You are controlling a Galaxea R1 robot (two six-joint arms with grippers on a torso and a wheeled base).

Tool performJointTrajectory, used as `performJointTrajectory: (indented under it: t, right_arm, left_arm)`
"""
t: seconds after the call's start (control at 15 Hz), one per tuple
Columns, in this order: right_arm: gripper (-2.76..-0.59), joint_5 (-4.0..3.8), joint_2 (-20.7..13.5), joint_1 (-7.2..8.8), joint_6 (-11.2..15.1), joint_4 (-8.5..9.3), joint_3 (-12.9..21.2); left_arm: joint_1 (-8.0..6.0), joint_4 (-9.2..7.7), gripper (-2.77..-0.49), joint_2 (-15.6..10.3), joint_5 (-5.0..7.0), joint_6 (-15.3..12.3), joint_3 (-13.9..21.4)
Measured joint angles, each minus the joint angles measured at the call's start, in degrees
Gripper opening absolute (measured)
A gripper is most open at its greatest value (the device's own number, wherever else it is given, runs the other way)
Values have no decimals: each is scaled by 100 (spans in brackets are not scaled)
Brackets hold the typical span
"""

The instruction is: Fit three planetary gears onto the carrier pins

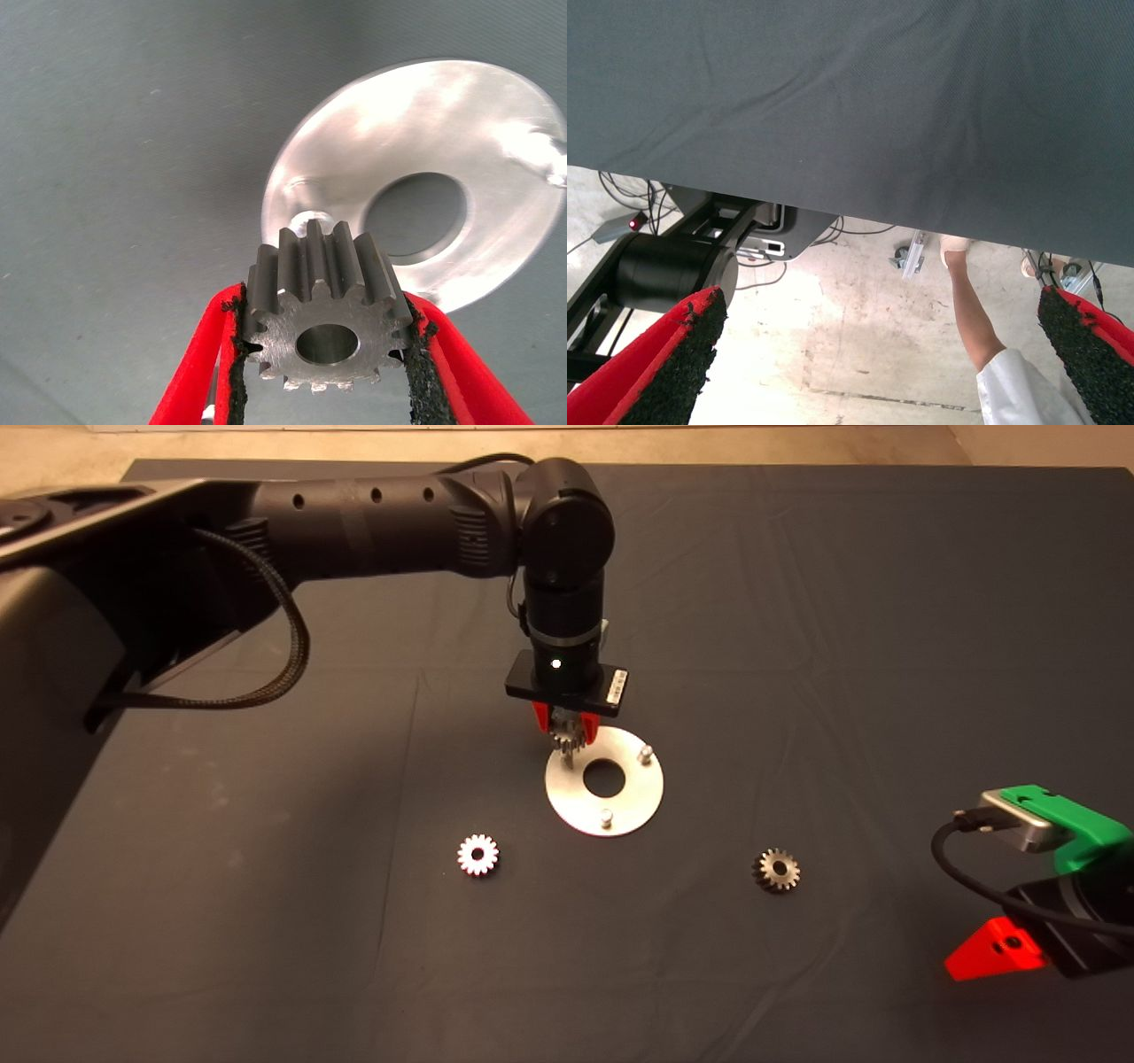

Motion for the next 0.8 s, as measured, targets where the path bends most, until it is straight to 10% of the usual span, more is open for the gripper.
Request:
performJointTrajectory:
  t: [0.8]
  right_arm:
    - [-73,-2,-1,0,0,0,0]
  left_arm:
    - [72,0,-231,0,-4,22,-173]
